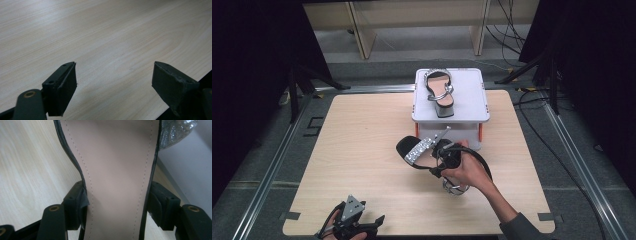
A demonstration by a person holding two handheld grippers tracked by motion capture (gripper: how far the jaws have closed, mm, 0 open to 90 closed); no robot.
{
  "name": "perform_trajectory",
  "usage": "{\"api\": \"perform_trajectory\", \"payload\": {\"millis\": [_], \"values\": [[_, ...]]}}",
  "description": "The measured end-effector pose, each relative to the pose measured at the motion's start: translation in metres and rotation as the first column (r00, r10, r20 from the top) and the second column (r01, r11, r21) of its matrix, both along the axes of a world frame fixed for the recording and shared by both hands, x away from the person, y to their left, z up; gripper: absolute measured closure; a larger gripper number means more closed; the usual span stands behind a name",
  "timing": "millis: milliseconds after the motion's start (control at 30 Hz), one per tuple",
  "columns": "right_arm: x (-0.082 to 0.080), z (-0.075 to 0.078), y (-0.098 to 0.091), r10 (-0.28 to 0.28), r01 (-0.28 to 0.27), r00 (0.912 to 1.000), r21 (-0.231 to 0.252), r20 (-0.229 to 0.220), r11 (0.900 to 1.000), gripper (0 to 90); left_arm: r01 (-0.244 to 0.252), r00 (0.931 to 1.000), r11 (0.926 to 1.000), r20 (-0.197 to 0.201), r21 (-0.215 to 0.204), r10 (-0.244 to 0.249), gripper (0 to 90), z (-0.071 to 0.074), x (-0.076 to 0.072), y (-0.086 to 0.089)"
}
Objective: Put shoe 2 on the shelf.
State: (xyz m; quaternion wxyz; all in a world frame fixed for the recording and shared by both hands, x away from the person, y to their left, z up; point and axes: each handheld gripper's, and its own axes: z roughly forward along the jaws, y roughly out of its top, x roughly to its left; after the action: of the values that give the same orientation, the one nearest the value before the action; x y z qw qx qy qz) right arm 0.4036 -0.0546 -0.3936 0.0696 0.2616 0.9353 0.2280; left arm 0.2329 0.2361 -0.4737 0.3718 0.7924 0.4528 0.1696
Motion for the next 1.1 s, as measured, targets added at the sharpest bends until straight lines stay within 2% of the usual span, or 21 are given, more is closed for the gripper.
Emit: {"api": "perform_trajectory", "payload": {"millis": [100, 233, 300, 367, 400, 467, 533, 700, 767, 800, 867, 900, 933, 967, 1000, 1033, 1100], "values": [[0.000, 0.005, 0.004, 0.021, -0.021, 0.9998, -0.006, -0.005, 0.9998, 37.7, -0.003, 1.0000, 1.0000, -0.004, 0.002, 0.003, 19.7, 0.000, -0.001, 0.000], [0.001, 0.011, 0.009, 0.027, -0.027, 0.9994, 0.032, -0.021, 0.9991, 37.9, -0.002, 1.0000, 1.0000, -0.006, 0.007, 0.002, 19.7, 0.000, -0.001, 0.000], [0.003, 0.013, 0.011, 0.035, -0.035, 0.9993, 0.038, -0.010, 0.9987, 38.0, -0.007, 0.9999, 1.0000, -0.007, 0.004, 0.007, 19.6, 0.000, -0.001, 0.000], [0.004, 0.014, 0.014, 0.043, -0.043, 0.9990, 0.027, -0.004, 0.9987, 38.1, 0.001, 1.0000, 0.9995, -0.006, 0.033, -0.001, 19.7, 0.001, 0.000, 0.002], [0.003, 0.013, 0.015, 0.025, -0.025, 0.9996, 0.028, -0.008, 0.9993, 38.1, 0.001, 1.0000, 0.9992, -0.006, 0.040, -0.001, 19.7, 0.001, 0.001, 0.002], [0.005, 0.011, 0.017, 0.047, -0.046, 0.9988, 0.018, -0.017, 0.9988, 38.2, -0.007, 1.0000, 1.0000, -0.003, 0.002, 0.007, 19.7, 0.000, -0.001, 0.000], [0.005, 0.009, 0.018, 0.045, -0.045, 0.9988, 0.003, -0.018, 0.9990, 38.2, -0.006, 1.0000, 1.0000, 0.001, -0.005, 0.006, 19.7, 0.000, 0.000, 0.000], [0.008, -0.005, 0.023, 0.046, -0.048, 0.9981, -0.050, -0.041, 0.9976, 38.2, -0.004, 1.0000, 1.0000, -0.001, -0.001, 0.004, 19.7, 0.000, 0.000, 0.000], [0.010, -0.011, 0.026, 0.052, -0.055, 0.9972, -0.069, -0.055, 0.9961, 38.2, 0.000, 1.0000, 0.9999, -0.001, 0.014, 0.000, 19.7, 0.000, 0.000, 0.001], [0.010, -0.015, 0.028, 0.051, -0.056, 0.9966, -0.079, -0.064, 0.9954, 38.2, -0.008, 1.0000, 1.0000, 0.000, -0.005, 0.008, 19.7, 0.000, -0.001, 0.000], [0.012, -0.024, 0.031, 0.051, -0.060, 0.9954, -0.107, -0.081, 0.9925, 38.2, -0.009, 0.9999, 1.0000, -0.007, 0.003, 0.009, 19.7, 0.001, -0.001, 0.001], [0.014, -0.029, 0.033, 0.056, -0.067, 0.9942, -0.120, -0.091, 0.9906, 38.2, 0.001, 1.0000, 0.9995, -0.006, 0.030, -0.001, 19.7, 0.001, 0.001, 0.003], [0.015, -0.033, 0.034, 0.051, -0.064, 0.9935, -0.130, -0.102, 0.9894, 38.2, -0.015, 0.9999, 0.9996, -0.006, 0.022, 0.015, 19.7, 0.000, 0.001, 0.001], [0.017, -0.037, 0.034, 0.063, -0.076, 0.9929, -0.133, -0.102, 0.9882, 38.1, -0.008, 1.0000, 0.9997, -0.005, 0.024, 0.008, 19.7, 0.000, 0.001, 0.002], [0.018, -0.041, 0.035, 0.042, -0.057, 0.9925, -0.137, -0.115, 0.9889, 38.1, -0.006, 1.0000, 0.9996, -0.004, 0.028, 0.006, 19.7, 0.000, 0.000, 0.002], [0.019, -0.044, 0.035, 0.039, -0.056, 0.9922, -0.144, -0.119, 0.9880, 38.1, -0.007, 1.0000, 0.9999, -0.006, 0.014, 0.007, 19.7, 0.001, -0.001, 0.001], [0.020, -0.049, 0.036, 0.038, -0.059, 0.9906, -0.157, -0.131, 0.9859, 38.0, -0.004, 1.0000, 0.9996, -0.006, 0.027, 0.005, 19.7, 0.001, 0.000, 0.002]]}}
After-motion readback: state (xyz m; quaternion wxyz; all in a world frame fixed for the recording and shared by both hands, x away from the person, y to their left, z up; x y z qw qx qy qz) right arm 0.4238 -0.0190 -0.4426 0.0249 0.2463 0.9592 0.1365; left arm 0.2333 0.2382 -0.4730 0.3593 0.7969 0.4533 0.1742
